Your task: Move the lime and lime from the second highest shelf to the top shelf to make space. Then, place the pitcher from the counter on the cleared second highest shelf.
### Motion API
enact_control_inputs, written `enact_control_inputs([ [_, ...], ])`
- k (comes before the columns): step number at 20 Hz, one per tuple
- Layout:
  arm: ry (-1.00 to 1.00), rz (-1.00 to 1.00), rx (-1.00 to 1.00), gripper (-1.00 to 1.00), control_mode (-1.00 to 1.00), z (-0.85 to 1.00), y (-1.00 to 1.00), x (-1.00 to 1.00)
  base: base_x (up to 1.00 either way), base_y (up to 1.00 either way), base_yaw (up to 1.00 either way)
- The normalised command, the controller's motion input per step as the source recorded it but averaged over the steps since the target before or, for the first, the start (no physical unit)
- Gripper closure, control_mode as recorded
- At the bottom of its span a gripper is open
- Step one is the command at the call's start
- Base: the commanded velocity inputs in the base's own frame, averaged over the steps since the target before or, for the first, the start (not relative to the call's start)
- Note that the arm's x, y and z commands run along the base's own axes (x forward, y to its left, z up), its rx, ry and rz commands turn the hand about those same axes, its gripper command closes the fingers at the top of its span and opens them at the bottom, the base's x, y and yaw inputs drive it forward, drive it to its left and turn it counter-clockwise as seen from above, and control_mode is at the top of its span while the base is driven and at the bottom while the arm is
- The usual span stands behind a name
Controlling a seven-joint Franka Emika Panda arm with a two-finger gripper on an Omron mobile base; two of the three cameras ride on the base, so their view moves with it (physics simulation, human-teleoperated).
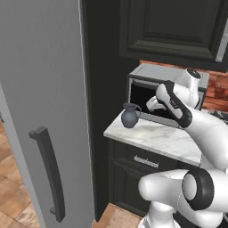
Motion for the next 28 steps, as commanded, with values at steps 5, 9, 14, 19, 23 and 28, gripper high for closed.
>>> enact_control_inputs([
  [5, -0.08, 0.0, 0.0, -1.0, -1.0, -0.49, 0.0, 0.27, 0.0, 0.0, 0.0],
  [9, -0.01, 0.02, 0.0, -1.0, -1.0, -0.34, 0.0, 0.41, 0.0, 0.0, 0.0],
  [14, 0.0, 0.04, 0.0, -1.0, -1.0, -0.2, 0.0, 0.42, 0.0, 0.0, 0.0],
  [19, 0.0, 0.07, 0.0, -1.0, -1.0, -0.26, 0.0, 0.43, 0.0, 0.0, 0.0],
  [23, 0.0, 0.09, 0.0, -1.0, -1.0, -0.24, 0.0, 0.42, 0.0, 0.0, 0.0],
  [28, 0.0, 0.07, 0.0, -1.0, -1.0, -0.13, 0.0, 0.48, 0.0, 0.0, 0.0],
])
